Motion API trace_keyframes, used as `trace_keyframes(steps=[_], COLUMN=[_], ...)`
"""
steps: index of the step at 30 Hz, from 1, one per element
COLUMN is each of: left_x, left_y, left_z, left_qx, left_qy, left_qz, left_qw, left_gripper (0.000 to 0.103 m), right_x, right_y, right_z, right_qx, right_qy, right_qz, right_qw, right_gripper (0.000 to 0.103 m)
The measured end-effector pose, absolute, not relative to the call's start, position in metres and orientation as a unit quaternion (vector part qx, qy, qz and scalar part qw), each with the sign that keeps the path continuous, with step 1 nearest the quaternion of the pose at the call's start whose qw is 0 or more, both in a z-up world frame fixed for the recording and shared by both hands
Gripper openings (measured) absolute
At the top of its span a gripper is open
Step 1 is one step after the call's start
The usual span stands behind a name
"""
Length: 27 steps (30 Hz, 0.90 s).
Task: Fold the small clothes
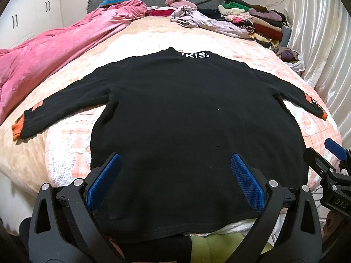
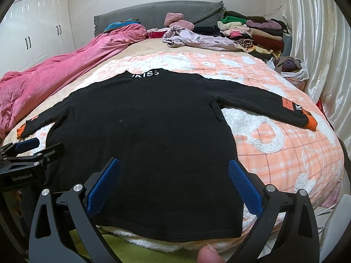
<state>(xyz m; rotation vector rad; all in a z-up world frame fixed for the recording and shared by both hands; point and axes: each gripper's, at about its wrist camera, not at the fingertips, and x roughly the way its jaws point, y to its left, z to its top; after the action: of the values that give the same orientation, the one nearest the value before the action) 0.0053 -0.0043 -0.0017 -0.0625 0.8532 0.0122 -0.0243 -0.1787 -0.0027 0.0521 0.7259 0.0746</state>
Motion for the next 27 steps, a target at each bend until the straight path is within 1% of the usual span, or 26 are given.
trace_keyframes(steps=[9, 21, 27], left_x=[0.016, 0.045, 0.064], left_y=[-0.006, -0.017, -0.03], left_z=[-0.003, 0.008, 0.01], left_qx=[-0.035, -0.038, -0.025], left_qy=[0.42, 0.419, 0.424], left_qz=[-0.002, -0.012, -0.023], left_qw=[0.907, 0.907, 0.905], left_gripper=[0.094, 0.094, 0.094], right_x=[-0.019, 0.002, 0.015], right_y=[-0.187, -0.206, -0.219], right_z=[-0.006, -0.002, 0.001], right_qx=[0.034, 0.048, 0.058], right_qy=[0.357, 0.349, 0.34], right_qz=[0.034, 0.026, 0.017], right_qw=[0.933, 0.936, 0.938], right_gripper=[0.099, 0.099, 0.099])
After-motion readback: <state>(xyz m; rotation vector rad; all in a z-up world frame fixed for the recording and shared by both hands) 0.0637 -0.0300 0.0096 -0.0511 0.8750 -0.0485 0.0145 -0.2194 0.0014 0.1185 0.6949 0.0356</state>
